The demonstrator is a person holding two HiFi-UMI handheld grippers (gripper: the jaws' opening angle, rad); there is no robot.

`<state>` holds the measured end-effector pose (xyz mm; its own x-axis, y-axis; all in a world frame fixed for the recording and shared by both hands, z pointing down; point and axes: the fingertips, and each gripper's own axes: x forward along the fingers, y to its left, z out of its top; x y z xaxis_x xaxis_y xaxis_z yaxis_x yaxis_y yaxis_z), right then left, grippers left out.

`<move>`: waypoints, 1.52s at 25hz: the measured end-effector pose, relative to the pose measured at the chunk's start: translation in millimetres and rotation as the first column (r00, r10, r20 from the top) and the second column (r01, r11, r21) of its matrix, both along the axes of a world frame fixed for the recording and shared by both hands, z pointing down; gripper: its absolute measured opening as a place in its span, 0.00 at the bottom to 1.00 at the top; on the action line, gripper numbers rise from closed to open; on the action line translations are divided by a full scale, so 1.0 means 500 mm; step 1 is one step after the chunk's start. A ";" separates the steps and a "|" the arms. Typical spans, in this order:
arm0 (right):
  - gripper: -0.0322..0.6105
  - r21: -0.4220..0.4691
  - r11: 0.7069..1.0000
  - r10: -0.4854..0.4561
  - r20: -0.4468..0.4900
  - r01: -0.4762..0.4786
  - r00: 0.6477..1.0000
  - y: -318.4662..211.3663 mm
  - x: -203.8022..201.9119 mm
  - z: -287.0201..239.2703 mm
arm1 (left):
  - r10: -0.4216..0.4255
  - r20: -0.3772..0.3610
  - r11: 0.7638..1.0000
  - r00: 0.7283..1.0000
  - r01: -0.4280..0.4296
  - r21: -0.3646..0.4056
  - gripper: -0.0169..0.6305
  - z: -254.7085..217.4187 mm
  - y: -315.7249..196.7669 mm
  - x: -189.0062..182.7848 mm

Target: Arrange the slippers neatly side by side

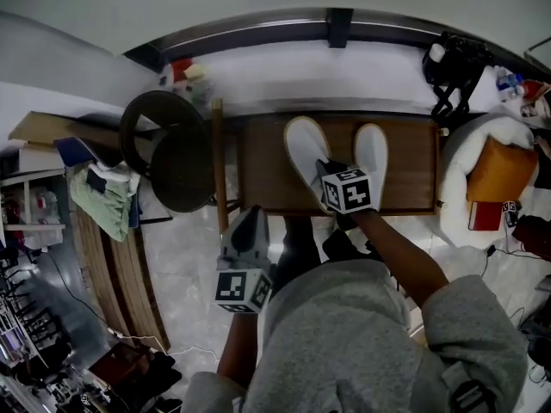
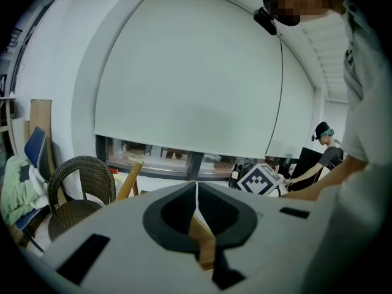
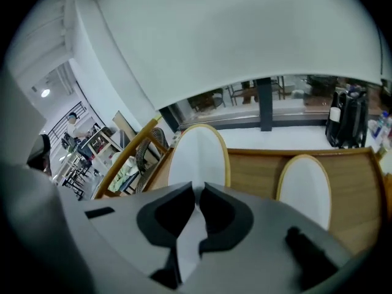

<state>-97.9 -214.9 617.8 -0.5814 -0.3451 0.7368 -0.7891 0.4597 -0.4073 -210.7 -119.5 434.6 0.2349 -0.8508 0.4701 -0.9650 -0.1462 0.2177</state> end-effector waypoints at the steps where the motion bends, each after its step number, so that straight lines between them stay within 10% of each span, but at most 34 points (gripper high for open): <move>1: 0.11 -0.016 1.000 0.019 -0.002 -0.019 1.000 0.006 0.015 0.007 | 0.007 0.001 1.000 1.000 -0.008 0.003 0.06 -0.001 -0.001 0.010; 16: 0.11 -0.242 0.901 0.368 -0.013 -0.360 0.930 0.020 0.143 0.126 | 0.074 0.023 0.997 0.997 -0.073 -0.032 0.06 0.013 0.001 0.058; 28: 0.11 -0.253 0.872 0.421 -0.048 -0.419 0.906 0.010 0.140 0.154 | 0.089 0.033 0.996 0.995 -0.088 -0.031 0.06 0.006 -0.030 0.034; 38: 0.23 -0.204 0.903 0.395 0.045 -0.379 0.917 0.005 0.143 0.116 | 0.100 0.005 0.994 0.995 -0.100 -0.041 0.06 0.018 -0.014 0.042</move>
